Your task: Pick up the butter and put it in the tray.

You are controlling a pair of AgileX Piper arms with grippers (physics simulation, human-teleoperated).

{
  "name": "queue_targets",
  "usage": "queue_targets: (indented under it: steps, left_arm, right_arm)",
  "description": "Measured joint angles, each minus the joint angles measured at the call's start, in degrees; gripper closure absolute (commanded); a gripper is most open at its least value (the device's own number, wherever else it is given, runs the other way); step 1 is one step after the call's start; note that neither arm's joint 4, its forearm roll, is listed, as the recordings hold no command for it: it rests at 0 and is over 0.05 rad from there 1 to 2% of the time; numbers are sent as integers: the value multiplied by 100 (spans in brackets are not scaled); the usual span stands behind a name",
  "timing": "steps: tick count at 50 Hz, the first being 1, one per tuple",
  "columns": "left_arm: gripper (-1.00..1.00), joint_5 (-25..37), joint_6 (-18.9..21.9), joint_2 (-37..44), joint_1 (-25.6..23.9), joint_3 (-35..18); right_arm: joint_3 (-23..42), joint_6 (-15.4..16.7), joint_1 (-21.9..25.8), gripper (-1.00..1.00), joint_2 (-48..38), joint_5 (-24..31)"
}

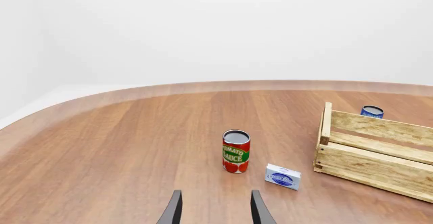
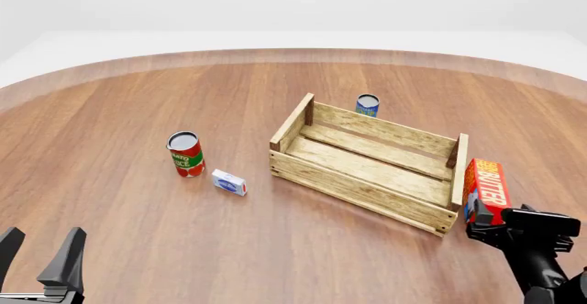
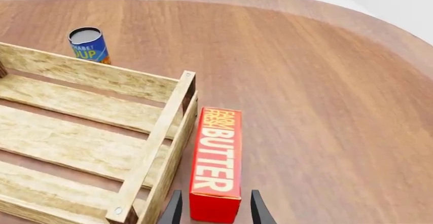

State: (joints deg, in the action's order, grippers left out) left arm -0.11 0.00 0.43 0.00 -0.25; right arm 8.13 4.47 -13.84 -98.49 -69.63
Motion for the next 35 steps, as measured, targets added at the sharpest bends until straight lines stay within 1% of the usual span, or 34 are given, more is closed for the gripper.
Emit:
queue_targets:
  steps: [35]
  left_arm:
    - [-100,0,0,0,0,0]
  right_arm:
    - [209,15,-17,-100,-411,-19]
